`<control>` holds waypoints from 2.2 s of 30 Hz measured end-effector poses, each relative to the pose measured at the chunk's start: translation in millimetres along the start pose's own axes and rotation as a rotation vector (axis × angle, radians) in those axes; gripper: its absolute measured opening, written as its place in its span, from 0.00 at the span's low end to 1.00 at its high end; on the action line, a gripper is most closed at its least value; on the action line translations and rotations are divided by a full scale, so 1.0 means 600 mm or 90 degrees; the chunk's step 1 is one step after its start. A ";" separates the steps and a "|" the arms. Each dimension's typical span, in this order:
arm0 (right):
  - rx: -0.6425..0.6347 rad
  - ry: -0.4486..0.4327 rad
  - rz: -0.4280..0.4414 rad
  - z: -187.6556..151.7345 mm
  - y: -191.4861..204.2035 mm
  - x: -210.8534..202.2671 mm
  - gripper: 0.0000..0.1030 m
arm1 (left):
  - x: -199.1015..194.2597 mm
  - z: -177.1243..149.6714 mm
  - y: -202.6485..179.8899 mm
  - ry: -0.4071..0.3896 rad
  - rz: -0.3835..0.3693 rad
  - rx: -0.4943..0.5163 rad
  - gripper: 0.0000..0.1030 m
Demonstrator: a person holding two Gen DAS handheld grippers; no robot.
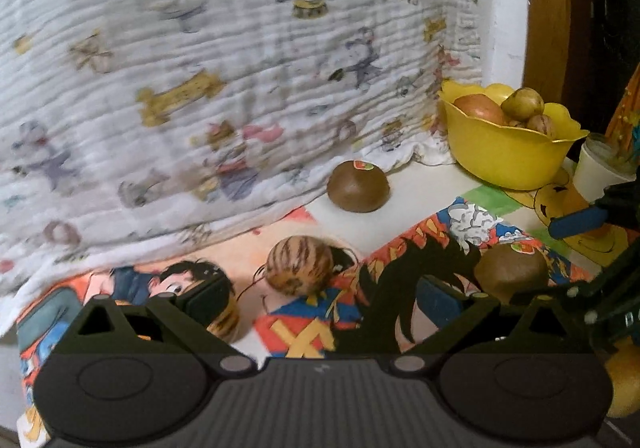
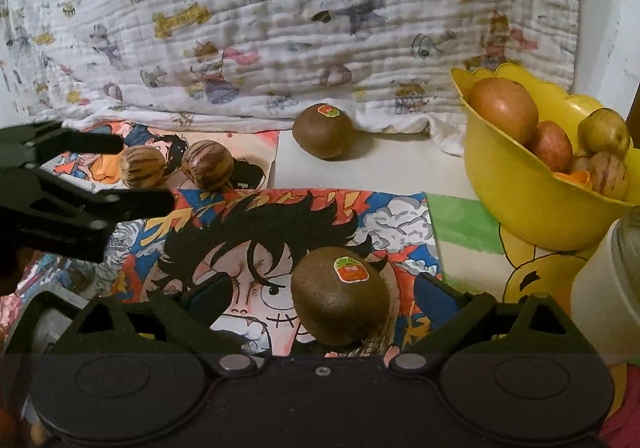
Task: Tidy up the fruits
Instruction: 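Grasp a stickered kiwi with the right gripper while the left gripper approaches a striped round fruit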
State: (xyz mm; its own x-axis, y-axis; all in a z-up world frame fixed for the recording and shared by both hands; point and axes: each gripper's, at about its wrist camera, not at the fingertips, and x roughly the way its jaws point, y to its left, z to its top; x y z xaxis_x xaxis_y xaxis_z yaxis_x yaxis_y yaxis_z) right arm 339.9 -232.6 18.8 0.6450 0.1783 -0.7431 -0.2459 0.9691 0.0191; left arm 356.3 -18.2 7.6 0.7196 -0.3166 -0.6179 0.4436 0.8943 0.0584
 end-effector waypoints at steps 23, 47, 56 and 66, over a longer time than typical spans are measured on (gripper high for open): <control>-0.014 0.025 -0.037 -0.009 0.015 0.032 0.77 | 0.111 0.008 0.001 0.046 0.002 -0.022 0.91; -0.007 0.030 -0.053 -0.016 0.004 0.055 0.61 | 0.142 0.007 0.000 0.050 0.069 0.027 0.78; -0.018 0.027 -0.057 -0.015 0.005 0.058 0.61 | 0.143 0.005 -0.006 0.043 0.057 0.029 0.60; -0.013 0.020 -0.051 -0.017 0.002 0.056 0.61 | 0.137 0.002 0.011 0.039 0.030 -0.008 0.51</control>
State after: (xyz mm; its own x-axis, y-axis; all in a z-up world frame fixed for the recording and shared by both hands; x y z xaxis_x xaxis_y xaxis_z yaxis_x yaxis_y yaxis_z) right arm 353.9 -227.3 -13.2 0.6399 0.0953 -0.7625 -0.2103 0.9761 -0.0545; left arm 419.1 -38.9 -41.8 0.7055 -0.2545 -0.6614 0.4027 0.9119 0.0786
